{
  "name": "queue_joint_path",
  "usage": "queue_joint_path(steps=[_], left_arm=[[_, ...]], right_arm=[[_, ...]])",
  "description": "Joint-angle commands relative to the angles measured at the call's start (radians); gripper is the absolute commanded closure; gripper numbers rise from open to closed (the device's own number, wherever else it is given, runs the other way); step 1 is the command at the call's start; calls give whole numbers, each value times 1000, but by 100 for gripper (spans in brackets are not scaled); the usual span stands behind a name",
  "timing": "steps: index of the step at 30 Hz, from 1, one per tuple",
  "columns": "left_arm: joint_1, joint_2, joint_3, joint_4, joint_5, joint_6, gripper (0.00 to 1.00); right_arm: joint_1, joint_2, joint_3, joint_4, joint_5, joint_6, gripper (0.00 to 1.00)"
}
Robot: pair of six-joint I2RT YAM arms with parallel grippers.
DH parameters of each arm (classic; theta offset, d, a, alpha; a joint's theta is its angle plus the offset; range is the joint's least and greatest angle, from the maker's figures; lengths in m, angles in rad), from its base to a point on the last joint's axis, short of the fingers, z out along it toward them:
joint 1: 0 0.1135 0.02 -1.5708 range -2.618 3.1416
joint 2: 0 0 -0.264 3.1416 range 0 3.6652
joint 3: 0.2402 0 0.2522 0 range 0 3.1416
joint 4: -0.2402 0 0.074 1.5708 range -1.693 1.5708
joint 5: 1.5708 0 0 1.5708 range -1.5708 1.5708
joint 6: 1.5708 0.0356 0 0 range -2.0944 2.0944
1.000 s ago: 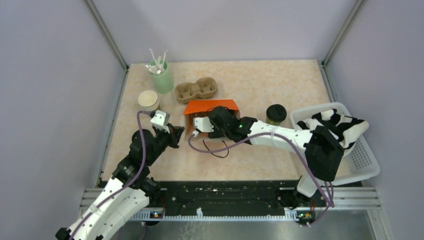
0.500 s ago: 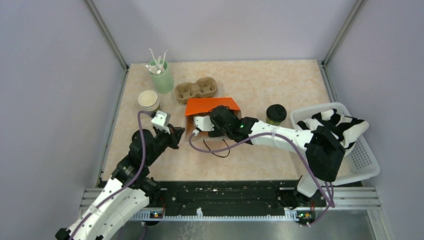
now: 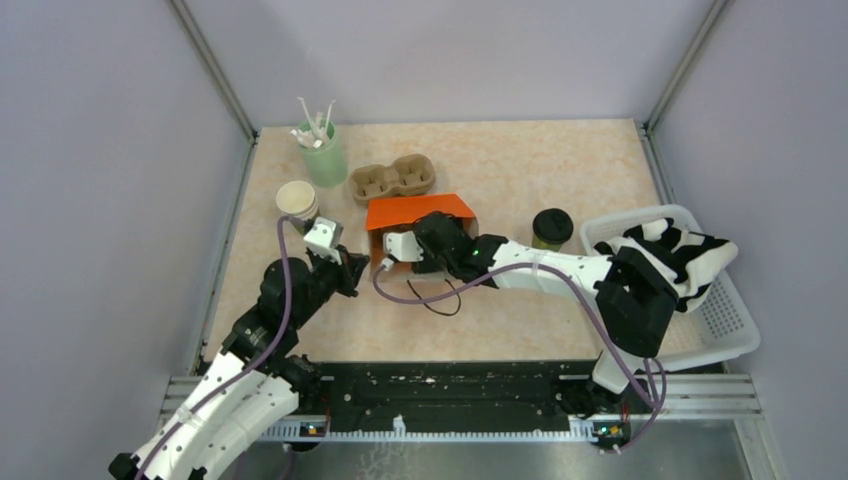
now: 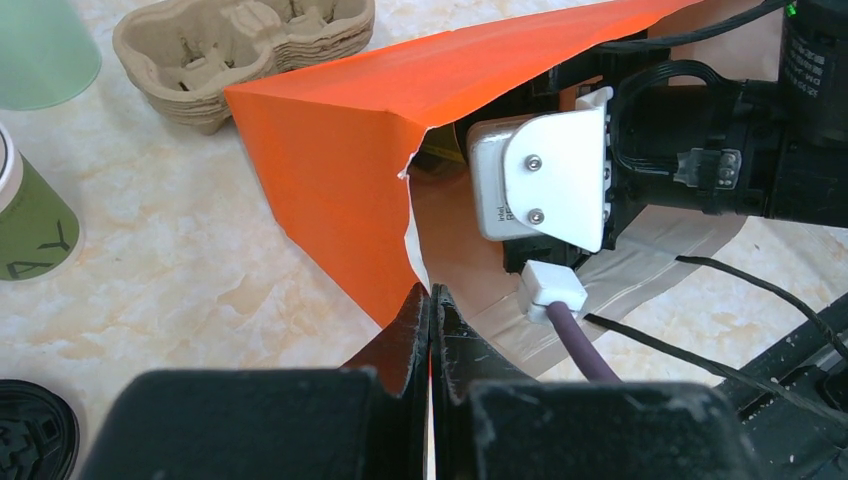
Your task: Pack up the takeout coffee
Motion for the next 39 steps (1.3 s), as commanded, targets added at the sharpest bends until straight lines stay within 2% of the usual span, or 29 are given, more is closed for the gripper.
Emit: queue_joint_path(steps=[1,7,16,23,29,34,39], left_arm=[[0,15,70,17,11,-6,100],[0,53,153,-57,-42,-17,100],[0,131,306,-192,-82,-78,100],[0,173,399,-301,-71,-145,100],[0,223,469,-415,-128,-210,100],[-1,275,521,-520,-269,-252,100],[0,307,546,-550,-304,-260,100]], right_arm=[[-20,39,57,-53,-22,23,39],[-21,39,136,-206,-104,77,39],[17,18,279,-585,-322,247,39],[43,64,397,-833,-494,362,39],[61,82,397,-881,-558,434,39],[63,119,398,-878,-583,452,38],[86,195,401,-877,-550,473,39]])
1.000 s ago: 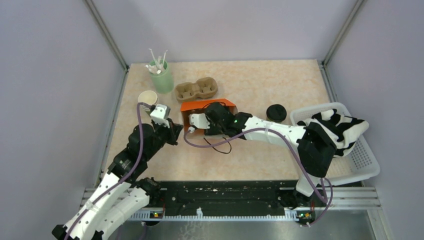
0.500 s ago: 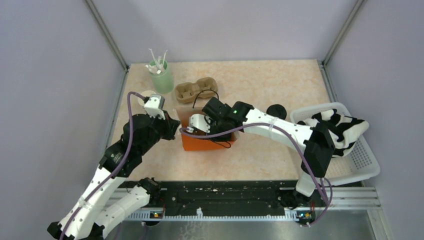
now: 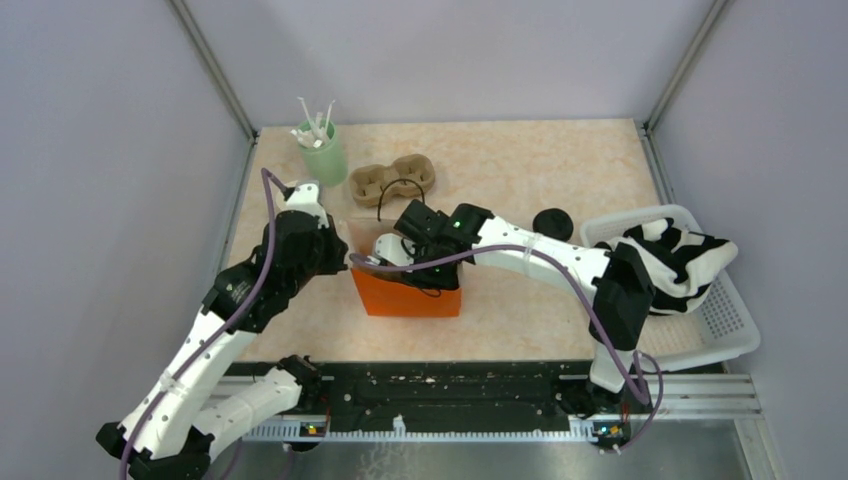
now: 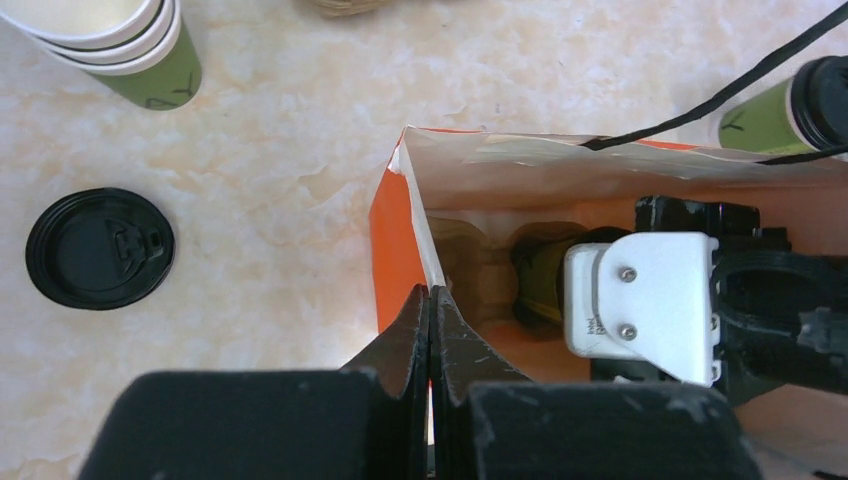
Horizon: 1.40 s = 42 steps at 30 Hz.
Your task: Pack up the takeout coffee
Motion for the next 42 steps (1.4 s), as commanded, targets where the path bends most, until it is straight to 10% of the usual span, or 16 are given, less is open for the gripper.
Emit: queue_joint_path(steps=[1,15,28,42], left_arm=[[1,15,47,-18,-85,-23,100],[1,-15,35,2,-63,13,100],[1,-18,15,30,-50,67,100],[1,-10,4,51,-48,70,100]], right_arm=[[44,113,-25,-95,-55,64,39],[86,205,-113,-37,140,123,38],[98,140,211,-140,148,207,1],[154,150,440,-266,228,341,17]])
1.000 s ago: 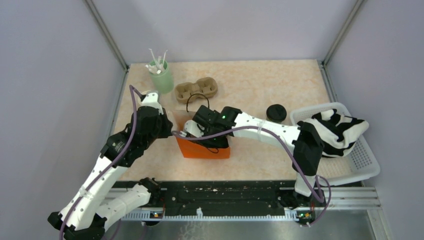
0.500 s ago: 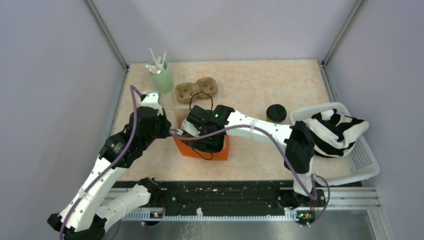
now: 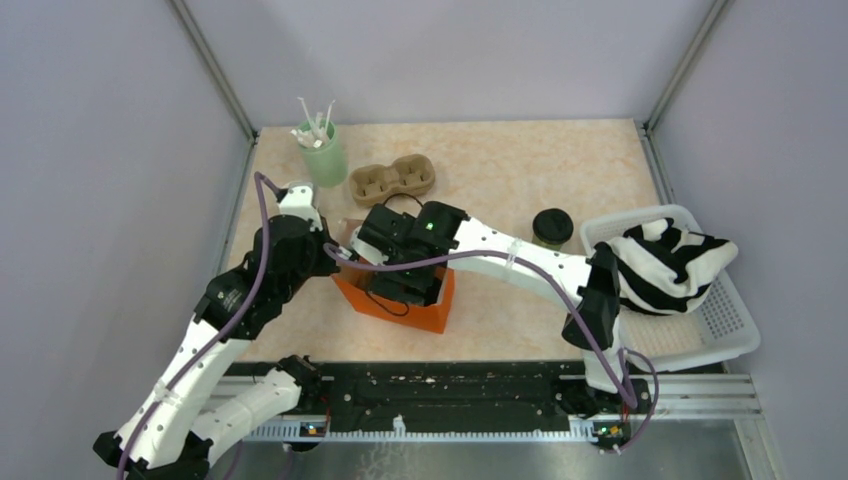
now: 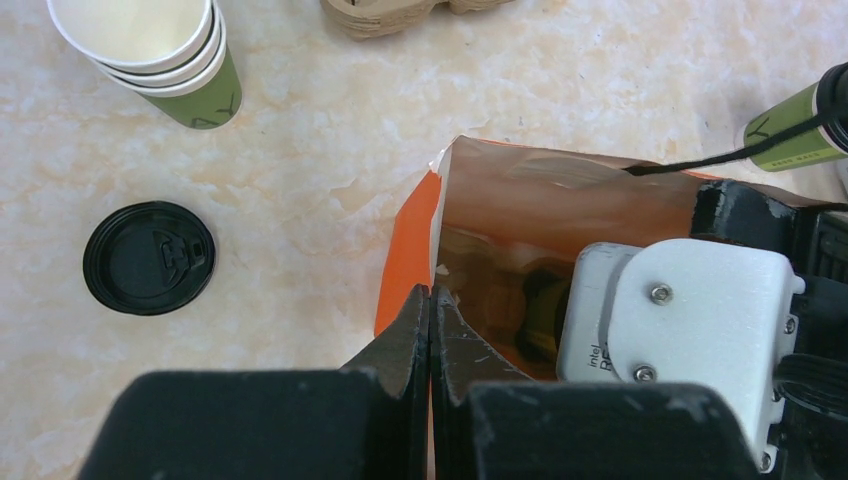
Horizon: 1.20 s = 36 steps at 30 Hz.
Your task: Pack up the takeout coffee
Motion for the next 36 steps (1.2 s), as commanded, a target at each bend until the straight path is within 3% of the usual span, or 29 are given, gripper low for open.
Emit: queue_joint_path(steps=[1,15,20,26,32,36], left_arm=[[2,8,-3,72,10,22,100],[1,-12,-25,60,-25,13,100],[2,-2,-18,62,-13,4,100],[2,50,-8,128,-6,35,100],[1,196,59,285,-3,109,100],[1,341,121,386,38,120,100]], right_arm=[[19,-3,54,-13,37,78,17],[85,-97,293,-125,123,257,8],[94,-238,214,4,121,367,8],[76,-448,15,117,358,501,8],[-134,-581,-152,126,276,648,8],[-221,-676,-305,243,174,642,6]])
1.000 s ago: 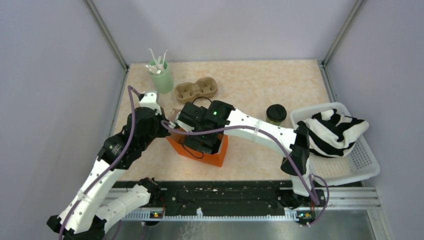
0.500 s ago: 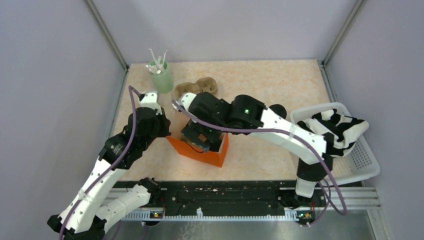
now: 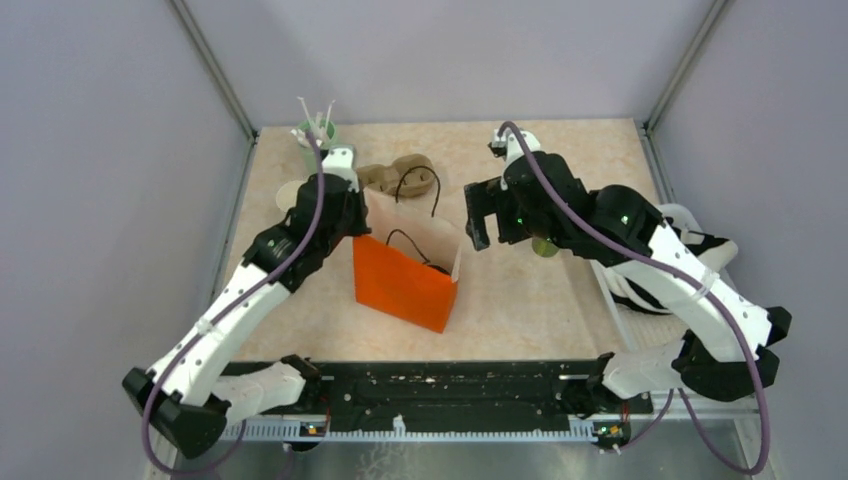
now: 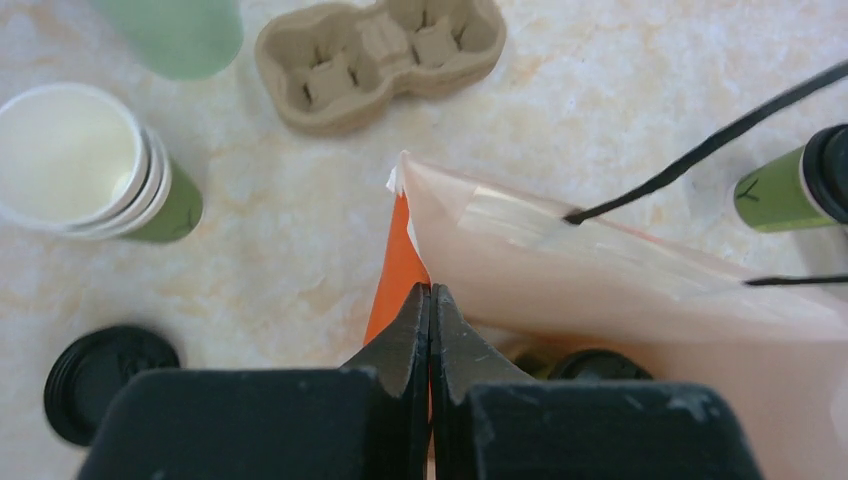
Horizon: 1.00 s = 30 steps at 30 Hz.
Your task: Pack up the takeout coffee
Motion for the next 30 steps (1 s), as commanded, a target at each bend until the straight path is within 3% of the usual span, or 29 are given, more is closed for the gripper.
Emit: queue_joint_path(steps=[1,5,9,10,12,14,17,19,21,24,28,30], left_arm=[[0,149,110,156,51,44,100],[-1,256,290,-38,8,-56,95],[0,209,291,-184,5,-168,95],[0,179,282,-197,16,-196,87],[-1,111,261,-206,48,-233,58],[0,46,265,-231,59,-270,36],[-1,-17,360,-360,35,-346,14],[0,-40,420,-466,31,-389,5],[0,-62,462,-588,28,-461,5],[0,-114,454,-774,40,-575,14],[1,-268,226,-772,174,-741,33],[0,-283,124,-776,221,-745,40]], right_arm=[[-76,-87,-138,135,-96,55,5],[-151,-124,-172,148,-148,35,2],[-212,-177,-198,190,-191,9,1],[-230,-189,-205,200,-204,9,1],[-259,-205,-227,200,-207,10,1],[-286,-216,-262,201,-195,-9,1],[-348,-217,-297,213,-194,-46,1],[-385,-199,-302,233,-239,-78,1],[-429,-153,-306,246,-350,-102,1],[-455,-33,-266,218,-458,-109,1],[-455,108,-264,254,-554,-105,1],[-456,157,-275,280,-586,-105,1]])
